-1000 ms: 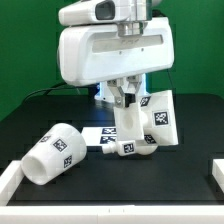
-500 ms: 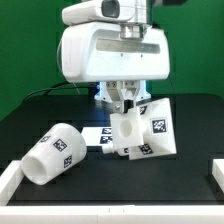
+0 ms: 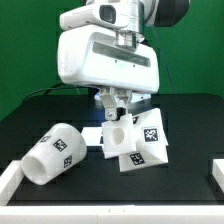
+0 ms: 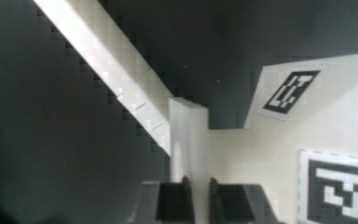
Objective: Assemble lamp
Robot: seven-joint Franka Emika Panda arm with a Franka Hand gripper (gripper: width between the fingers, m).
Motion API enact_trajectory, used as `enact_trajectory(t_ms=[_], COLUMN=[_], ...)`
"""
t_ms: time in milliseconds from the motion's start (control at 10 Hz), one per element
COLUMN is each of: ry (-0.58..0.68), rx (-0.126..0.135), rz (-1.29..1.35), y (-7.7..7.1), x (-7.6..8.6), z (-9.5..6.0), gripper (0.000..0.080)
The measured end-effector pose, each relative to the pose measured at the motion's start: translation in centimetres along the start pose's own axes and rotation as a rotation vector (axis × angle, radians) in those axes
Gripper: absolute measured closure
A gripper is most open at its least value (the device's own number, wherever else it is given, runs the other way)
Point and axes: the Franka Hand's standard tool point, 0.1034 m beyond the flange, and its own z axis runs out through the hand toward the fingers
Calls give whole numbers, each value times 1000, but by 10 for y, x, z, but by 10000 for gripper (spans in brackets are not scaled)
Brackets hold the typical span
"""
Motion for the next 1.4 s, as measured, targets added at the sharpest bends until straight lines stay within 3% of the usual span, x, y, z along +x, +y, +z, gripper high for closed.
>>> enact_trajectory(t_ms=[100, 200, 400, 500, 600, 1000, 1100, 1200, 1400], ry=[10, 100, 227, 209, 174, 175, 206, 190, 154], rx=[-12, -118, -244, -212, -178, -179, -228, -227, -188], rz=[-7, -47, -105, -119, -116, -114, -152, -216, -236], y=[0, -1, -14, -30, -32, -31, -30, -37, -51], x=[2, 19, 48, 50, 39, 39, 42, 41, 40], z=[0, -4, -8, 5, 12, 12, 10, 16, 25], gripper=[757, 757, 757, 757, 757, 757, 757, 757, 757])
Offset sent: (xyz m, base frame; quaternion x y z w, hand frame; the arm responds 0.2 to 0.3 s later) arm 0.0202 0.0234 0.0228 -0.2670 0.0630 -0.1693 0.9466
